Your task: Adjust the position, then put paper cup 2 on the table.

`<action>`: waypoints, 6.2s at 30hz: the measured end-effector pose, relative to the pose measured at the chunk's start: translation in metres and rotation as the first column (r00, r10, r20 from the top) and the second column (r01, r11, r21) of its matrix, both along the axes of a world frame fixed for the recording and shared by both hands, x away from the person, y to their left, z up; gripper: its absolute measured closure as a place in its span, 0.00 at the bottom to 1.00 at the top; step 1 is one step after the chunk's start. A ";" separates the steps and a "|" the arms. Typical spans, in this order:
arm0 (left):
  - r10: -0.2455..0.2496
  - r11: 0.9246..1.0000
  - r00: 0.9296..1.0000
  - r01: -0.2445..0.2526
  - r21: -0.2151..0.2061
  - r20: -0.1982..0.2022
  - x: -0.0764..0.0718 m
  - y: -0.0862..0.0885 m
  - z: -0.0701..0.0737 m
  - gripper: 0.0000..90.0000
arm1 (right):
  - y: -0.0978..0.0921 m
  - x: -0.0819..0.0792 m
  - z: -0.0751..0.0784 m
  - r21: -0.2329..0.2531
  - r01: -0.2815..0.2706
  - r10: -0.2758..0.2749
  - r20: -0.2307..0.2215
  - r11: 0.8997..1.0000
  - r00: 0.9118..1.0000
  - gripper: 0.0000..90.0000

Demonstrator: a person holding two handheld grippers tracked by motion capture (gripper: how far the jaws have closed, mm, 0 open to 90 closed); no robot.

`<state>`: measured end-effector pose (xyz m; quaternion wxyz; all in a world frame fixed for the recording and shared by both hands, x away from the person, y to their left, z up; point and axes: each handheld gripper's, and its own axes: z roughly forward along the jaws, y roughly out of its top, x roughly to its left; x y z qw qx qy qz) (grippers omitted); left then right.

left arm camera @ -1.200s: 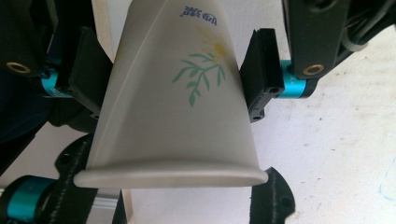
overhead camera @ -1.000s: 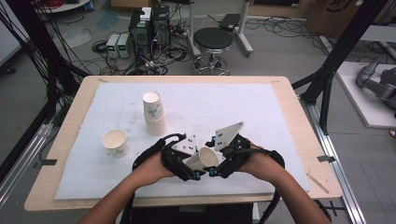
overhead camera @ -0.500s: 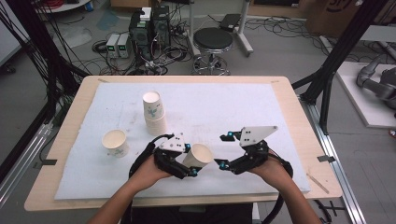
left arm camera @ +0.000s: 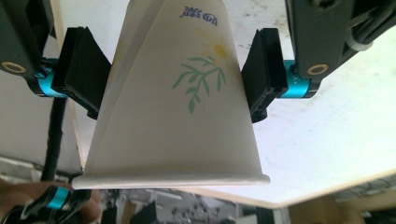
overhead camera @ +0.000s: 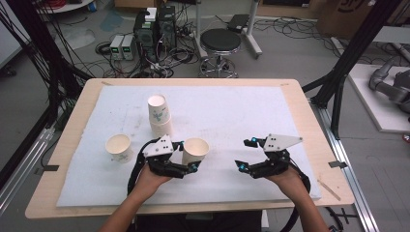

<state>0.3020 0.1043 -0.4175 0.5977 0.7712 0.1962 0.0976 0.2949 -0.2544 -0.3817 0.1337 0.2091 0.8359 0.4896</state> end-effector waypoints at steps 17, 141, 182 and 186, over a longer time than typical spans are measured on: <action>0.121 0.988 0.988 -0.111 -0.110 0.095 -0.002 0.019 -0.001 0.34 | -0.026 -0.004 -0.023 0.086 0.121 -0.122 0.005 0.989 0.992 0.25; 0.174 0.984 0.984 -0.173 -0.035 0.033 -0.016 0.046 0.012 0.22 | -0.038 -0.007 -0.019 0.084 0.153 -0.155 0.013 0.985 0.988 0.25; 0.414 0.904 0.900 -0.389 -0.177 0.139 -0.051 0.113 0.004 0.22 | -0.049 -0.023 -0.022 0.095 0.252 -0.258 0.059 0.963 0.964 0.25; 0.412 0.905 0.901 -0.388 -0.174 0.139 -0.051 0.113 0.004 0.22 | -0.050 -0.023 -0.022 0.098 0.254 -0.261 0.063 0.962 0.963 0.25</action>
